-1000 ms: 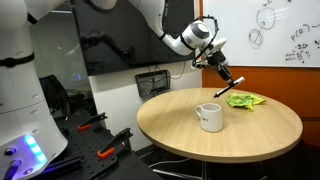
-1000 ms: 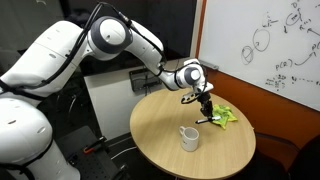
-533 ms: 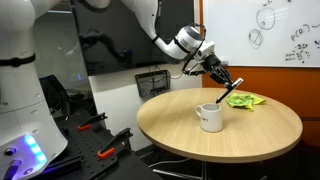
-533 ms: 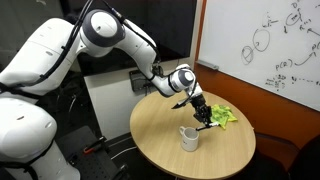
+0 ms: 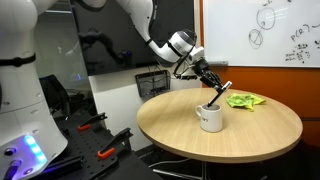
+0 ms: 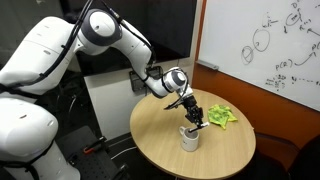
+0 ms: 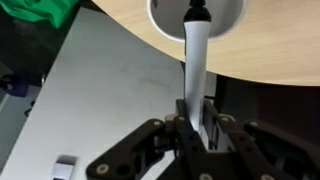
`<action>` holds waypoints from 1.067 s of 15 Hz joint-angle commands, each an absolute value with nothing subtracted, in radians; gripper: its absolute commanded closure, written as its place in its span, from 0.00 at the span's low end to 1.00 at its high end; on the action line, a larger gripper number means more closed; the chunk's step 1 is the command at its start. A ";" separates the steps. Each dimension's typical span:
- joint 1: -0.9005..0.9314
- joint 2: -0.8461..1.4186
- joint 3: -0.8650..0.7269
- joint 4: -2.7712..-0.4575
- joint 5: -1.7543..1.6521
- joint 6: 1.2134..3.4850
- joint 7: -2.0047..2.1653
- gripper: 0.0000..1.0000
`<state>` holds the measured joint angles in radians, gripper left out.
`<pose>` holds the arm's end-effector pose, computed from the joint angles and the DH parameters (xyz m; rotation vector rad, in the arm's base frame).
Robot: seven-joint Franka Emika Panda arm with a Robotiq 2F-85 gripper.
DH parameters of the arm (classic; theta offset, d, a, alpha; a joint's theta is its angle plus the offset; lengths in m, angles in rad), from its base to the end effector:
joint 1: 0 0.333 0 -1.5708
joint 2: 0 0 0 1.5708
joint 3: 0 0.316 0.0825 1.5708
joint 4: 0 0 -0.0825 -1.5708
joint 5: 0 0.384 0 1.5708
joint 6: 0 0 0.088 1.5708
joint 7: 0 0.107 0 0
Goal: Put the pen in the cup
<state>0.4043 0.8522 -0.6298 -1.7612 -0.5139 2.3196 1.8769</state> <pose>0.6327 -0.1261 0.1538 1.6939 -1.6740 0.5858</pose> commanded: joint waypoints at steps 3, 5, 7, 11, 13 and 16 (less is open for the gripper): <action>0.351 0.820 -0.514 -1.774 -0.569 2.288 1.896 0.46; 0.333 0.804 -0.491 -1.777 -0.565 2.283 1.894 0.31; 0.296 0.752 -0.464 -1.802 -0.545 2.301 1.850 0.16; 0.187 0.626 -0.372 -1.848 -0.491 2.335 1.709 0.00; 0.139 0.574 -0.315 -1.867 -0.454 2.332 1.614 0.00; 0.079 0.522 -0.235 -1.891 -0.369 2.309 1.455 0.00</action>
